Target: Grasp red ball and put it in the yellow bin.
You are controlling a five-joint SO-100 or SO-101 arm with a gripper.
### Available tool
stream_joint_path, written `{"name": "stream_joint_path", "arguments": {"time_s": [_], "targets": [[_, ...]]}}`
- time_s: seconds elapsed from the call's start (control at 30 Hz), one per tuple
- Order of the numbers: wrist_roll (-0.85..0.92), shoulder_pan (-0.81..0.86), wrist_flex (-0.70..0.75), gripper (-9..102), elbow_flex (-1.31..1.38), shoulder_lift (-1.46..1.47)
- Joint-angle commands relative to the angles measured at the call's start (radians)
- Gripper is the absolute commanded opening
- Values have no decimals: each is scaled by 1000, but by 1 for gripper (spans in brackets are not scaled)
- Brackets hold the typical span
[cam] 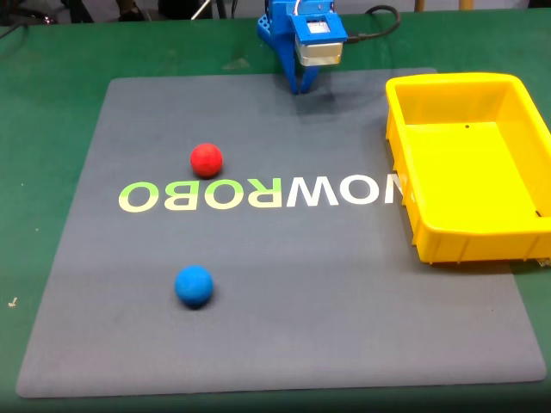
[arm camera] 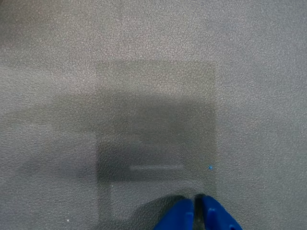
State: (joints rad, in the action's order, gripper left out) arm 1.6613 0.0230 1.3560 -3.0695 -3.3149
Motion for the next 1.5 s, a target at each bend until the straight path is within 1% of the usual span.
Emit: {"name": "stream_joint_path", "arguments": {"time_s": [0.0,0.57,0.63,0.7,0.83,0.87,1.0,1.07,1.2,1.33,1.47], "targets": [[-11,9,11,0,-31,-11],[-18,8,8,0,-31,-11],[-21,9,-6,4,-31,-11],[-25,14,-41,11,-31,-11],[20,69,-170,26,-6,-9],[43,89,-196,29,5,-9],[137,186,-267,32,63,15],[153,229,-342,32,101,94],[137,296,-448,32,291,399],[83,334,-477,32,548,738],[46,362,-495,32,787,1005]]}}
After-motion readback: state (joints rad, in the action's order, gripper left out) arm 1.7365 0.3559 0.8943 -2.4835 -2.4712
